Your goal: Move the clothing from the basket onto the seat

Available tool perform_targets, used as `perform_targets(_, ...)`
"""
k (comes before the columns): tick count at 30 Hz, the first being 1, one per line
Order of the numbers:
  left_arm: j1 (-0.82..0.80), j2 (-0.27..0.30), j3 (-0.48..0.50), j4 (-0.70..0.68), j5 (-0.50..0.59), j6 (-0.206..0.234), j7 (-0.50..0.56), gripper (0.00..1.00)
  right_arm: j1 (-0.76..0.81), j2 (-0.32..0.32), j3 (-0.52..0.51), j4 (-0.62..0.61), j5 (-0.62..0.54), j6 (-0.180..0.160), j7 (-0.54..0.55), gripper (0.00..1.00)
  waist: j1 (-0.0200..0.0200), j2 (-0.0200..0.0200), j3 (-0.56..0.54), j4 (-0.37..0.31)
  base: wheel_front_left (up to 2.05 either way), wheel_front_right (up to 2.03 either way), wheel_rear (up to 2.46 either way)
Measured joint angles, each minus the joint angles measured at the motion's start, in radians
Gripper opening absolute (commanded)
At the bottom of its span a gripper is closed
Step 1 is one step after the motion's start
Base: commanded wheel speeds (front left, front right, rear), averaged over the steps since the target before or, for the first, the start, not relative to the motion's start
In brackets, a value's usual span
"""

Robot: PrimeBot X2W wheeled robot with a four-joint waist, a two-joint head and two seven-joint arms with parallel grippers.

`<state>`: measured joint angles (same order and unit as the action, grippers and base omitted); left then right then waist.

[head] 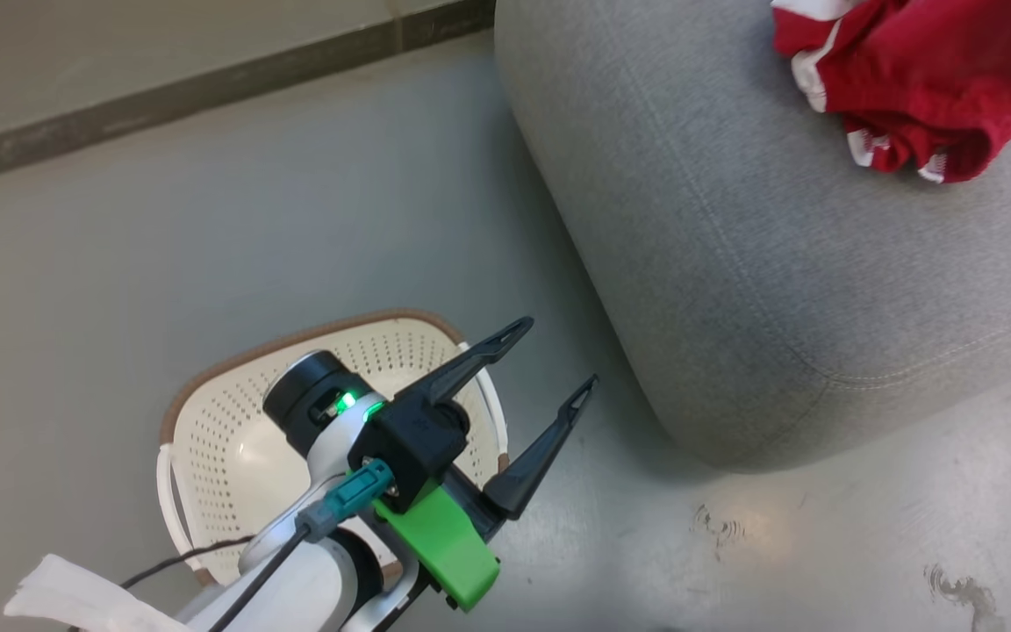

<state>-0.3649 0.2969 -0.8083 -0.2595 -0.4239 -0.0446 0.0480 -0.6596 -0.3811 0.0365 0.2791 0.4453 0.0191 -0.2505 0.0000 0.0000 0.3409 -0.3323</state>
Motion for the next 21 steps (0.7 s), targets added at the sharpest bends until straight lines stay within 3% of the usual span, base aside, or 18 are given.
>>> perform_targets(10,-0.066,0.0,-0.013,-0.03,0.023,-0.017,0.039,1.0,-0.149,-0.068,-0.058,0.142,0.031,0.002,0.027,0.0,0.0001,0.0,0.106,0.044,0.0,0.0,0.0)
perform_targets(21,-0.118,0.004,-0.019,-0.042,0.033,-0.027,0.065,1.0,-0.182,-0.049,-0.071,0.299,0.084,0.015,0.067,0.0,0.0001,0.0,0.216,0.085,0.0,0.0,0.0)
